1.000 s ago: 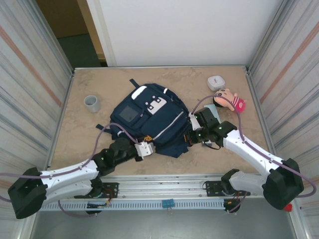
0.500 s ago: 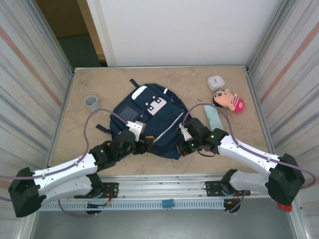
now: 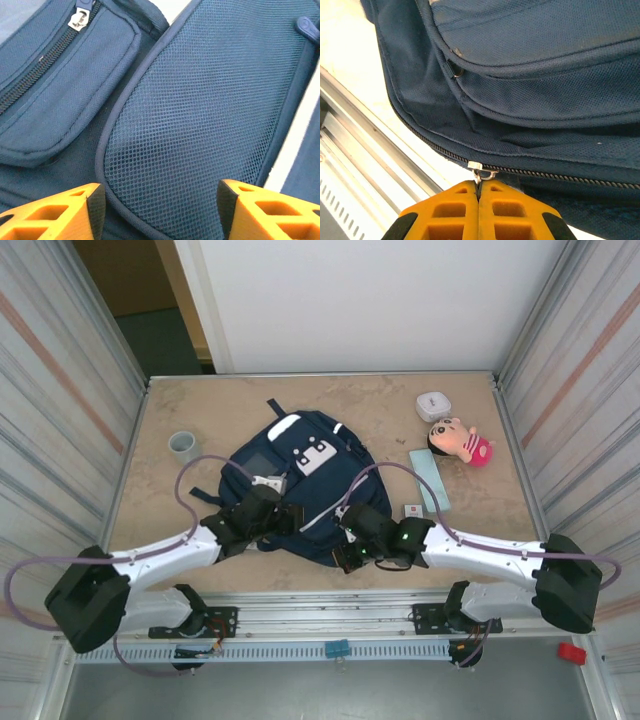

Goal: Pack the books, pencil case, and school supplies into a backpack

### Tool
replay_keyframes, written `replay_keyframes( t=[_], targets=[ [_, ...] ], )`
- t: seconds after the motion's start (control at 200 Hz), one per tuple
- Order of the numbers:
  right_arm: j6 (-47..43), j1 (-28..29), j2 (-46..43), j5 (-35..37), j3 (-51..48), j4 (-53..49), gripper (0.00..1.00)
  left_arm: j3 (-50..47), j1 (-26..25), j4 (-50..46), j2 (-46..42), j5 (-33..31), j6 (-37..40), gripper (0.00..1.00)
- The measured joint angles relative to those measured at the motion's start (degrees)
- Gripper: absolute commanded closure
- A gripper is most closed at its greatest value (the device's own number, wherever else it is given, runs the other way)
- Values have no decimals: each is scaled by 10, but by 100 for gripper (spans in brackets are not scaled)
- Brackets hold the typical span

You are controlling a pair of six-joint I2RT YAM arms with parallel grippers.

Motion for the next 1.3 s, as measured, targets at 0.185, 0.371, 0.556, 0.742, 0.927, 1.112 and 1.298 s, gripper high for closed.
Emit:
replay_keyframes(
  t=[0.185, 0.371, 0.556, 0.742, 0.927, 1.112, 1.298],
  targets=[
    [33, 32, 15, 25, -1, 40, 100, 29, 51, 25, 71, 54, -7, 38],
    [56, 44, 45, 36, -1, 88, 100, 70, 85, 62, 133, 93, -11, 38],
    [61, 51, 78, 35, 0, 118, 100, 96, 91, 73, 152, 113, -33, 38],
    [61, 51, 100, 35, 20, 125, 100, 96, 91, 17, 84, 113, -89, 38],
    [61, 51, 113, 33, 30, 125, 100, 86, 86, -58, -62, 107, -172, 38],
    [59, 51, 130, 31, 49, 118, 100, 45, 66, -120, -157, 102, -253, 39],
    [57, 50, 142, 31, 56, 117, 100, 0, 15, -149, -184, 95, -324, 39]
  ],
)
